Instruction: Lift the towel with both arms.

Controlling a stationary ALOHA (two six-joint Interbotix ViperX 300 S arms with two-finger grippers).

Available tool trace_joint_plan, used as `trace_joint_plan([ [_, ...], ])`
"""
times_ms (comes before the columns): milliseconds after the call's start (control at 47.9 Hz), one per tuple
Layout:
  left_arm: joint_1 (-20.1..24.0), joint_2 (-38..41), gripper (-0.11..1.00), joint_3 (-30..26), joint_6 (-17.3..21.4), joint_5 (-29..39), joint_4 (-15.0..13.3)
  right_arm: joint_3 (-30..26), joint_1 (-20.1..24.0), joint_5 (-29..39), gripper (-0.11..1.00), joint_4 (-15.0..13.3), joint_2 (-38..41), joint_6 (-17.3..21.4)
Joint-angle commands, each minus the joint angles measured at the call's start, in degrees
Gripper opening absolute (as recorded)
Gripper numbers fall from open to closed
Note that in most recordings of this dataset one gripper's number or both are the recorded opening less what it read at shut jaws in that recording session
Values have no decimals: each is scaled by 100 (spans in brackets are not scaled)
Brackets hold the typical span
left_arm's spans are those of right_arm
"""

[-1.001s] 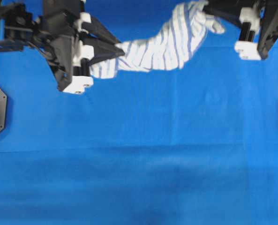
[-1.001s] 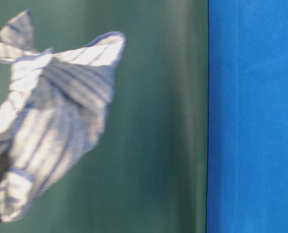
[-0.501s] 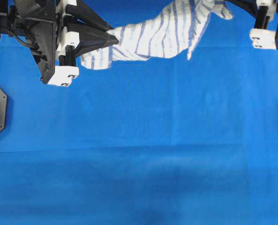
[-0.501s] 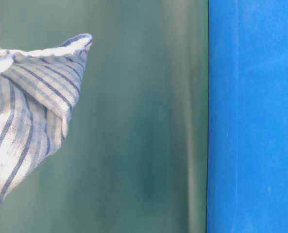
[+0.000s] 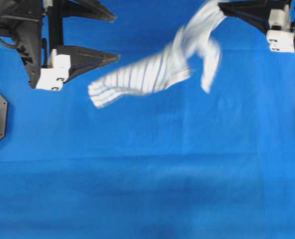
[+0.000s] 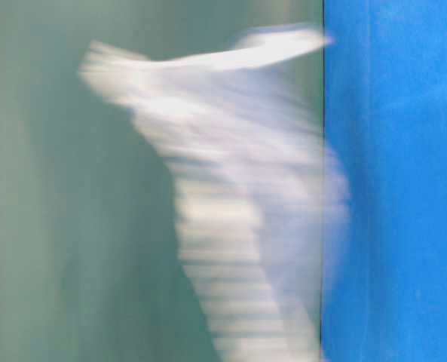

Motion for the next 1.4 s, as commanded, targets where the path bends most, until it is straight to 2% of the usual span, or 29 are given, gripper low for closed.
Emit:
trace_joint_plan([
  [0,9,-114,91,-44,18,-132,9,-132,9,-35,64,-9,-53,-9],
  [209,9,-53,92,62,35,-211,9,9,9,-79,66,0,-53,44],
  [730,158,316,92,1573,53,-1626,18,1688,9,-1239,66,9,88,492],
  [1064,158,1011,92,2162,53,-2338,18,2514,-26,-2021,66,18,536,668],
  [1377,158,1916,92,2452,53,-3032,18,3076,-105,-2953,66,18,1151,738],
])
